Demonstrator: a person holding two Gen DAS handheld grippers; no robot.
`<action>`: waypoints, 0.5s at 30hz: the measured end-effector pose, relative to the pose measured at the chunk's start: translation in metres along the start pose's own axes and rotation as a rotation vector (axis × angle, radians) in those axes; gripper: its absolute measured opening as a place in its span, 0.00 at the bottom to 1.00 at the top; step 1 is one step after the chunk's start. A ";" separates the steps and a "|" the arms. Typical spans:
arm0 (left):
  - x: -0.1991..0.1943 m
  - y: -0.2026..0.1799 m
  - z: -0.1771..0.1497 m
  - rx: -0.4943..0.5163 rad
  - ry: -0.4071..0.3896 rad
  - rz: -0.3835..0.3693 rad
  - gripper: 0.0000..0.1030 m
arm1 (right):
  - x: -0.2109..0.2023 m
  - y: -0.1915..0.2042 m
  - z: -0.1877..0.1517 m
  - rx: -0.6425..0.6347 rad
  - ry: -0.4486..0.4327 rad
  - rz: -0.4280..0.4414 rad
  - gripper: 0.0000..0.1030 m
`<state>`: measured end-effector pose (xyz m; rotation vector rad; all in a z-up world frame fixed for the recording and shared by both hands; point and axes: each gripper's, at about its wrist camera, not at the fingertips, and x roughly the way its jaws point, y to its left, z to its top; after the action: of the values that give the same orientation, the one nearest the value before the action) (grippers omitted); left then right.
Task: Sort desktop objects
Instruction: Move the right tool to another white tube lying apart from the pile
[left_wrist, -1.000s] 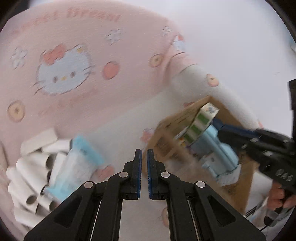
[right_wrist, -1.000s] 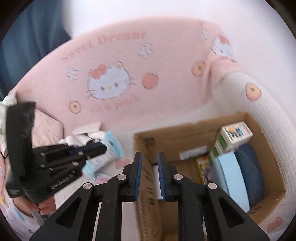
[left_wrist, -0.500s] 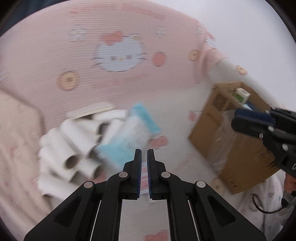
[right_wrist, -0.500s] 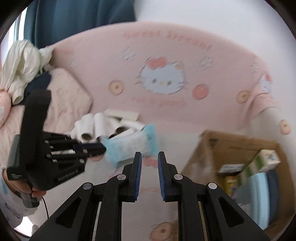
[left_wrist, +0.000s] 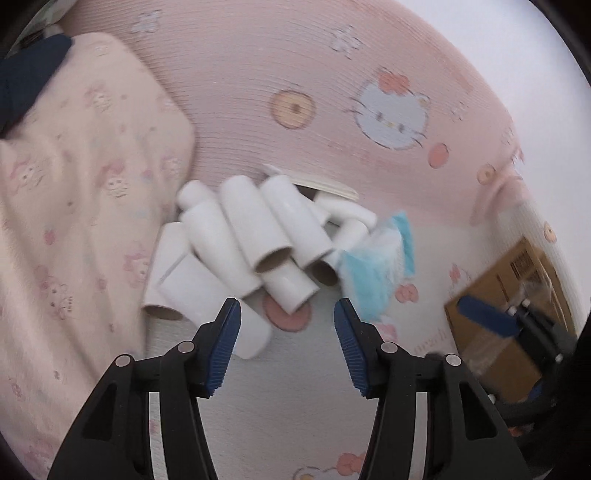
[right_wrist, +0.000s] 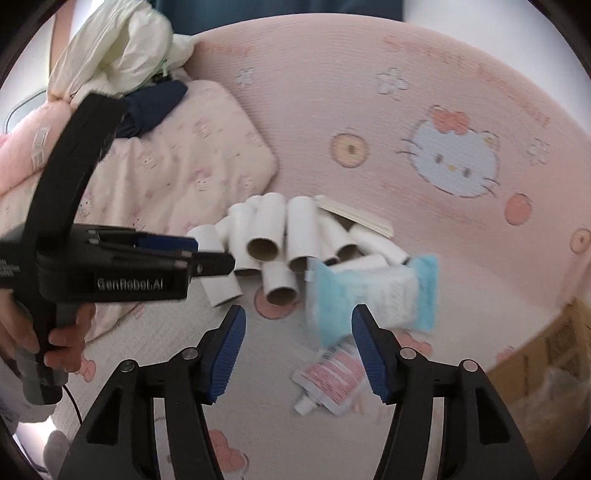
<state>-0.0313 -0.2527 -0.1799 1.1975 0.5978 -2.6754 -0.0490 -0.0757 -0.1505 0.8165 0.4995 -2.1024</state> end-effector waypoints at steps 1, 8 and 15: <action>-0.001 0.005 0.000 -0.012 -0.004 0.013 0.55 | 0.007 0.002 0.000 0.010 0.009 0.020 0.56; 0.012 0.053 -0.004 -0.211 0.018 0.016 0.55 | 0.057 0.011 -0.002 0.099 0.083 0.182 0.57; 0.014 0.100 0.002 -0.412 -0.042 0.004 0.55 | 0.103 0.025 -0.002 0.138 0.159 0.236 0.57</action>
<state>-0.0122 -0.3444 -0.2188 1.0197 1.0714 -2.3989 -0.0754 -0.1453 -0.2256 1.0741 0.3250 -1.8783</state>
